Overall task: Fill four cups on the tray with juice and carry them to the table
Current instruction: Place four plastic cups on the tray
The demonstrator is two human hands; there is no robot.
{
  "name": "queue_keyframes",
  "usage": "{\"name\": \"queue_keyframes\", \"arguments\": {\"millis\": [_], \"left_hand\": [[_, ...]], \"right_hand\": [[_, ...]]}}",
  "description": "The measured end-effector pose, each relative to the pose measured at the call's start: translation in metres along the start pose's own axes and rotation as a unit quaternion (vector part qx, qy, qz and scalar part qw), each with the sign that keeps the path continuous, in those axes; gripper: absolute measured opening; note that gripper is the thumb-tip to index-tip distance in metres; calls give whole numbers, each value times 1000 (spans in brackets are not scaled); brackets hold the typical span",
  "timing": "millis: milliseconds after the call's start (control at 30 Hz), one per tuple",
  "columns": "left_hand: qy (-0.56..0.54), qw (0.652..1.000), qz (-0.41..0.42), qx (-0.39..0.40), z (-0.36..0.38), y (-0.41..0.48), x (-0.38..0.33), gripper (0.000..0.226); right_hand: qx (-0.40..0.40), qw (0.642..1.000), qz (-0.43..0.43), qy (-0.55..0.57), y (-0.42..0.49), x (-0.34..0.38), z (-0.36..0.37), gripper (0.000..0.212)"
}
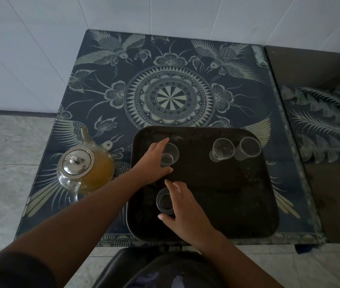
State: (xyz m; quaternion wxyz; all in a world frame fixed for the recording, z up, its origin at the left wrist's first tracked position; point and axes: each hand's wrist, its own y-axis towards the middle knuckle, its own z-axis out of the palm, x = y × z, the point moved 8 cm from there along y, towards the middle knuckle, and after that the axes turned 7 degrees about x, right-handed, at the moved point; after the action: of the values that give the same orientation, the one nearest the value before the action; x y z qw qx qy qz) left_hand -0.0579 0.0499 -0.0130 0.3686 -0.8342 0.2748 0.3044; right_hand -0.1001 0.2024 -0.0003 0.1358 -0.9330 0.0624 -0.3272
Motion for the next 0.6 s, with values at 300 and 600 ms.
{"name": "queue_keyframes", "arguments": {"millis": [300, 600], "left_hand": [[57, 998, 23, -21, -9, -5, -7, 103], [135, 986, 88, -31, -16, -1, -56, 79]], "right_hand": [[-30, 1000, 2, 2, -2, 3, -11, 83], [-83, 996, 37, 0, -1, -32, -71, 59]]}}
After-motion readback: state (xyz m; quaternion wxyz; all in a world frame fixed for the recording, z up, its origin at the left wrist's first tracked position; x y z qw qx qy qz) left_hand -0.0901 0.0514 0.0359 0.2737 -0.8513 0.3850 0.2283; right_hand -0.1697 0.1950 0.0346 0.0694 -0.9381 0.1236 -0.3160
